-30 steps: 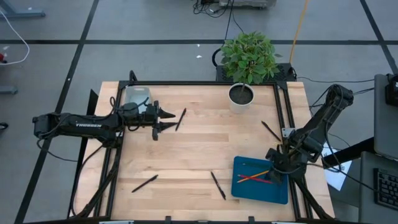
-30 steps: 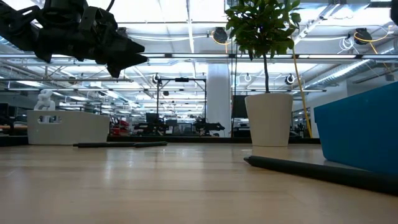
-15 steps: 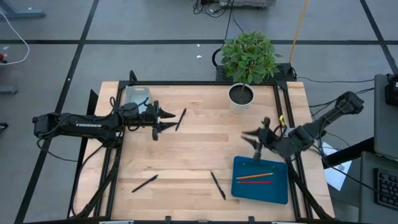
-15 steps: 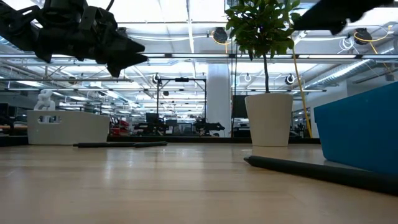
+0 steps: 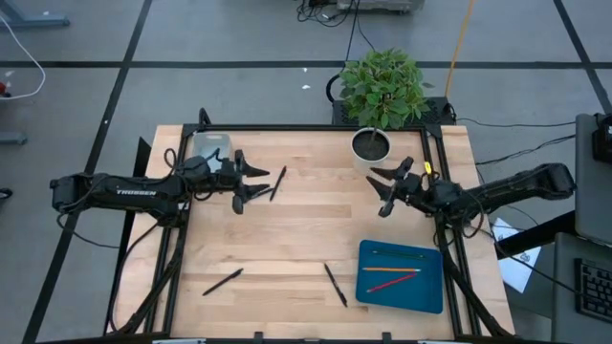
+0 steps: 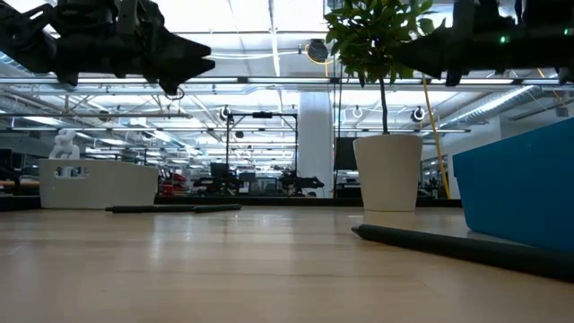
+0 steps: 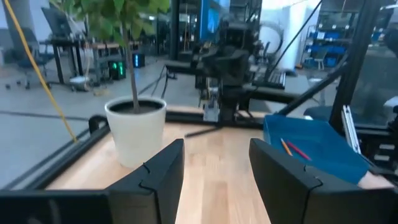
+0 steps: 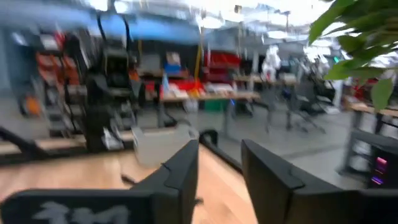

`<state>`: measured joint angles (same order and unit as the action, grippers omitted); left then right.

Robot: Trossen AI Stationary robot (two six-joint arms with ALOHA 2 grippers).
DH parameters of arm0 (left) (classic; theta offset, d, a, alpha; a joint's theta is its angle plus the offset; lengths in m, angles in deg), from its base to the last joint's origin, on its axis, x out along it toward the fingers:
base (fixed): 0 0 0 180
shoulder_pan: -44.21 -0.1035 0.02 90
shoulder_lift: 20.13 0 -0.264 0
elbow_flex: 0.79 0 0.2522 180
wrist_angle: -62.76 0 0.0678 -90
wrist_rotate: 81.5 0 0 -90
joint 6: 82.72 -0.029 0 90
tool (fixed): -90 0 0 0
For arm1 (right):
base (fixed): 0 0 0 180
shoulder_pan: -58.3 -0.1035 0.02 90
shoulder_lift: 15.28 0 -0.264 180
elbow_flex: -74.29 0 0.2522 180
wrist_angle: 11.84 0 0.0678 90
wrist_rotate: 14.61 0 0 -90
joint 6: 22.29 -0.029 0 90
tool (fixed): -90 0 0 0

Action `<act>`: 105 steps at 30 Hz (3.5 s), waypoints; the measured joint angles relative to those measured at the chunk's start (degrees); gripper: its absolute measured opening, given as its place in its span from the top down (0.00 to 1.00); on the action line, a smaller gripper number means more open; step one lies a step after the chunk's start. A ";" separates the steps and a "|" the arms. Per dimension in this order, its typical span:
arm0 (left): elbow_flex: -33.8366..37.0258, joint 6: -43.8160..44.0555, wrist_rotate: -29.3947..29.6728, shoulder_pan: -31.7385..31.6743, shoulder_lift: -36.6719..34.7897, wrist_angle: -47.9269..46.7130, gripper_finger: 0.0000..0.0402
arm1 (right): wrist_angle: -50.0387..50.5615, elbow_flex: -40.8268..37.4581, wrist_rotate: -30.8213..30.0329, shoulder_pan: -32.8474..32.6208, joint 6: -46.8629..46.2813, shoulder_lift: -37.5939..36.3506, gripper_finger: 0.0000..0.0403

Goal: Sort pens & pencils
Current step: Put the black pen into the white bin

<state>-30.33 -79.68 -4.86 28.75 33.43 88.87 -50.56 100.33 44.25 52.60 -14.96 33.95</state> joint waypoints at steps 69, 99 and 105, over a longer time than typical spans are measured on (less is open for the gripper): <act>-5.15 -2.85 3.43 2.81 0.33 -11.46 0.54 | 109.12 21.66 16.38 25.68 -46.89 4.78 0.51; -5.15 -1.41 3.43 2.81 0.33 -14.47 0.54 | 99.54 21.75 28.68 38.37 -32.96 25.68 0.81; -5.15 -1.36 3.43 2.81 0.33 -14.42 0.54 | 99.56 21.68 28.55 38.21 -31.38 25.73 0.96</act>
<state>-35.48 -81.04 -1.43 31.56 33.76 74.45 49.00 122.01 72.80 90.82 -46.33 59.67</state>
